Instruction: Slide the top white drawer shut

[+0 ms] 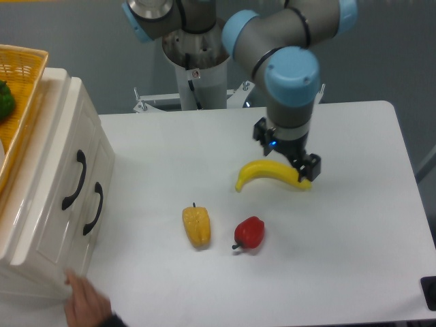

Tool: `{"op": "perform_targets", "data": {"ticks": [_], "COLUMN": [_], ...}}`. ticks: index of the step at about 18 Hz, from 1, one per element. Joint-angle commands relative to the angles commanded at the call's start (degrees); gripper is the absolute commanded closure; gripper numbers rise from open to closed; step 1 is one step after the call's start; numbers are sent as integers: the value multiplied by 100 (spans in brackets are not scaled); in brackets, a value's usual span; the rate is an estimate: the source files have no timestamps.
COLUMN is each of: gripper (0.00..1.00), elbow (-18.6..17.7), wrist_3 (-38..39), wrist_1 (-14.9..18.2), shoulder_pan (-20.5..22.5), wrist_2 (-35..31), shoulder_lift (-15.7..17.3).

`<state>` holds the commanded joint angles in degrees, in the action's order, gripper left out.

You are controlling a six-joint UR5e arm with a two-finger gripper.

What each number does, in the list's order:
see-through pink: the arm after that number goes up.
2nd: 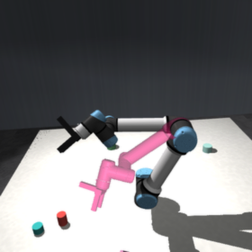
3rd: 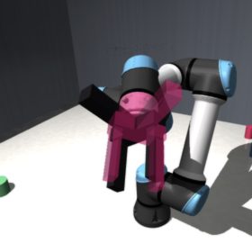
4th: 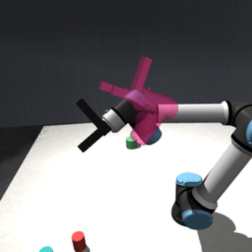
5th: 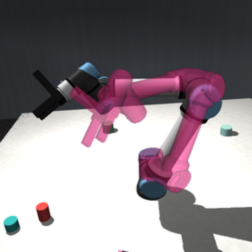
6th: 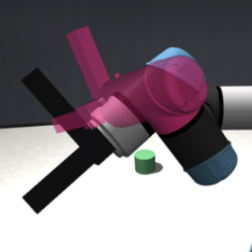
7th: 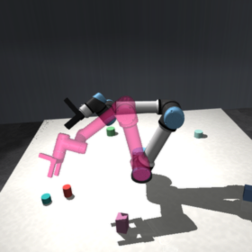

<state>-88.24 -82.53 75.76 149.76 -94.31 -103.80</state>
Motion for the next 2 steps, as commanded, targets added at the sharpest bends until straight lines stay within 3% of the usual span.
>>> {"op": "perform_targets", "data": {"ticks": [2], "gripper": [0], "elbow": [-9], "wrist_3": [-88], "wrist_1": [27], "shoulder_pan": [18], "wrist_2": [17], "shoulder_lift": [35]}}
